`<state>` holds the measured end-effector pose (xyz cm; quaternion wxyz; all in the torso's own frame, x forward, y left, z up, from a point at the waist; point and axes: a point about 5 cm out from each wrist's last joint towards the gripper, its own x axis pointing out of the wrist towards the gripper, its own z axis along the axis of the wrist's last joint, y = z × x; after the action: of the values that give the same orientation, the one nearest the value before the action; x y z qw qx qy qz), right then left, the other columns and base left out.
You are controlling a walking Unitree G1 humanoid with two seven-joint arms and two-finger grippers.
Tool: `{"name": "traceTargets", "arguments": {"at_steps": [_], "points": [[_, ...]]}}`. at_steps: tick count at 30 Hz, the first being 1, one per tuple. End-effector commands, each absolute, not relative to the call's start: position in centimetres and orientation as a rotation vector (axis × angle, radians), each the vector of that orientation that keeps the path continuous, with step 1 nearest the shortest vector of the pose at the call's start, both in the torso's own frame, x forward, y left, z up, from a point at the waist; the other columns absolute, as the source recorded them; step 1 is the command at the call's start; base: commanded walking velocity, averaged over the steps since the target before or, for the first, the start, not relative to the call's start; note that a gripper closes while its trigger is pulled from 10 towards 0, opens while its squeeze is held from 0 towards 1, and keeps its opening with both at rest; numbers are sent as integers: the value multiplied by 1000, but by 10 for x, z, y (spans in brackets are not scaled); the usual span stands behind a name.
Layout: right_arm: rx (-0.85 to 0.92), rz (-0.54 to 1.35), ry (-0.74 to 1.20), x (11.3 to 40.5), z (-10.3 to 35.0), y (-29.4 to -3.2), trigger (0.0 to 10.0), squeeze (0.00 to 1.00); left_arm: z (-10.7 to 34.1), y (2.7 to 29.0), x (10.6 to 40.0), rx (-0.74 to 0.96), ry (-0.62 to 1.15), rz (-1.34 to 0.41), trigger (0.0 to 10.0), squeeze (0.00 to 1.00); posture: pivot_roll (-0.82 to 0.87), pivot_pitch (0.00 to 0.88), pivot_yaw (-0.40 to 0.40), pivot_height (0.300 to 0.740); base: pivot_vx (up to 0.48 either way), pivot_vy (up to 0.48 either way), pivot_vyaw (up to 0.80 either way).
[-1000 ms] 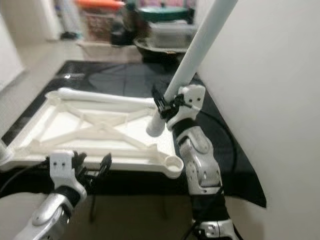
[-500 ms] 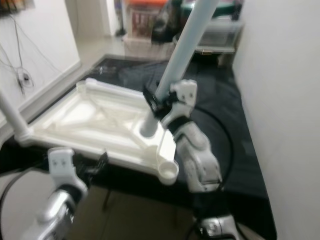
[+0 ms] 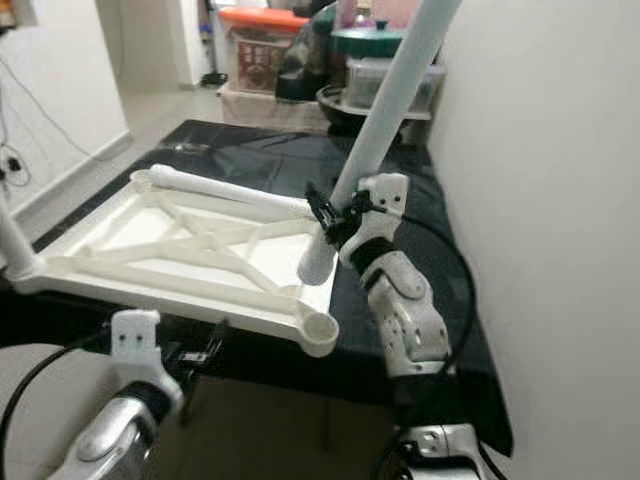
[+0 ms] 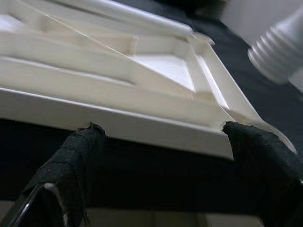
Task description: Building children table
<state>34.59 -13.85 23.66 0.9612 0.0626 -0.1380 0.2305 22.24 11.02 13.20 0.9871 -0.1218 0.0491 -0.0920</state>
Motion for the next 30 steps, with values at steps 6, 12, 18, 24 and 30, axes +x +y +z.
{"name": "traceTargets", "arguments": {"at_steps": [6, 12, 18, 24, 30], "points": [[85, 472, -295, 350, 247, -152, 10000, 0, 134, 101, 206, -202, 118, -248, 10000, 0, 24, 0, -52, 740, 0, 0, -800], [87, 428, -300, 353, 249, -165, 10000, 0, 133, 100, 193, -168, 143, -272, 10000, 0, 30, 54, -41, 740, 0, 0, -363], [154, 452, -308, 358, 252, -176, 10000, 0, 135, 102, 184, -154, 155, -275, 10000, 0, 34, 101, -31, 740, 0, 0, 0], [234, 688, -184, 362, 247, -190, 10000, 0, 138, 102, 176, -163, 167, -281, 10000, 0, 46, 138, -35, 740, 0, 0, 0], [220, 1092, -114, 345, 248, -190, 10000, 0, 138, 103, 170, -167, 186, -271, 10000, 0, 54, 154, -38, 740, 0, 0, 0]]}}
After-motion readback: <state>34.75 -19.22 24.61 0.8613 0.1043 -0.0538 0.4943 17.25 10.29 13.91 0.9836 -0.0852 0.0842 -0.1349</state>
